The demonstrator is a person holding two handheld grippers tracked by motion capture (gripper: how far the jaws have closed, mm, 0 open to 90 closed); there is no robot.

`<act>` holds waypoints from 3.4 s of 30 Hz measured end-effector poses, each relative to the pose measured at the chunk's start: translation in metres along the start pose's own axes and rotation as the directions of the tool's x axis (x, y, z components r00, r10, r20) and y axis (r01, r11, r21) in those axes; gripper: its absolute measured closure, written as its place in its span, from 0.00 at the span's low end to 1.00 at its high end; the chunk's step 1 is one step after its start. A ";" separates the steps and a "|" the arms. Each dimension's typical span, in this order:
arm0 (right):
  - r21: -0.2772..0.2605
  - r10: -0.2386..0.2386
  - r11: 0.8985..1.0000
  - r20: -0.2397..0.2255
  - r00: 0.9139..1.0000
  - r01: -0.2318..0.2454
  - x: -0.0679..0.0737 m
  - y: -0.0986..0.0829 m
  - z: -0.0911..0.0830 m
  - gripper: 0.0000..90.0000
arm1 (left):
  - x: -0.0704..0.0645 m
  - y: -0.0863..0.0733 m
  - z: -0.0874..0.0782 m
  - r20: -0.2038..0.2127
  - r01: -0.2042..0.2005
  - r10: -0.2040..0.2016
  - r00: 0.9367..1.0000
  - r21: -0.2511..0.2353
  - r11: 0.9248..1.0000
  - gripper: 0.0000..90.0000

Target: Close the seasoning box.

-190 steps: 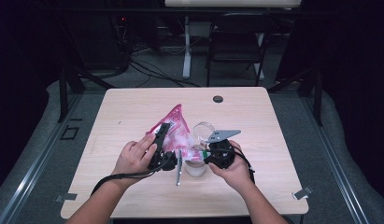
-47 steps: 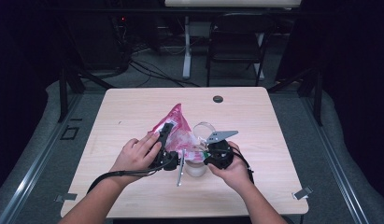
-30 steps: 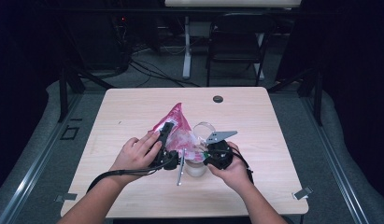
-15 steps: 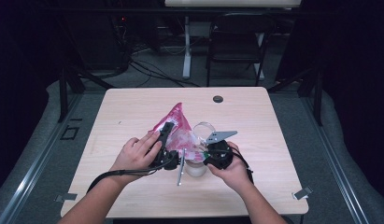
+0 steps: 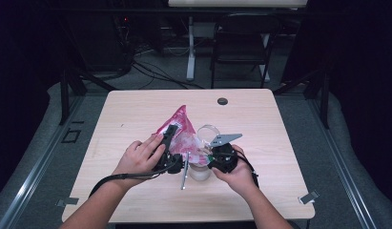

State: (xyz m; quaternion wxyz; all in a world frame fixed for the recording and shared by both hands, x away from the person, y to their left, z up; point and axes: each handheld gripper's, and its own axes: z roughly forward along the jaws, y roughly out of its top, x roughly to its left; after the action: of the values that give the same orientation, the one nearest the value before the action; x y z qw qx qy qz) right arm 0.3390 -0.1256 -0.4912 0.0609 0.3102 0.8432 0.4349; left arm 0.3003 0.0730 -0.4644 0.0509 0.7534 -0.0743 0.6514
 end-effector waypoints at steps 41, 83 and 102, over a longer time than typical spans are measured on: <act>-0.013 -0.011 1.000 0.011 1.000 0.012 0.002 0.001 -0.001 1.00 | -0.002 -0.006 0.002 0.003 0.021 -0.021 1.000 -0.011 1.000 0.69; -0.045 -0.023 0.999 0.029 0.999 0.024 0.006 0.004 -0.009 1.00 | 0.001 -0.011 0.003 0.025 0.086 -0.086 0.996 0.012 0.996 0.69; -0.061 -0.033 0.998 0.027 0.999 0.035 0.009 0.006 -0.012 1.00 | -0.007 -0.017 0.004 0.050 0.109 -0.111 0.993 0.038 0.993 0.68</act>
State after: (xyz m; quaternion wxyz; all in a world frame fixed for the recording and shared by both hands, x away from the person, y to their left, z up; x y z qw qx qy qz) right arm 0.3306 -0.1263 -0.4774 0.0888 0.2995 0.8338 0.4552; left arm 0.3063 0.0897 -0.4712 0.0714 0.7738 -0.0225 0.6290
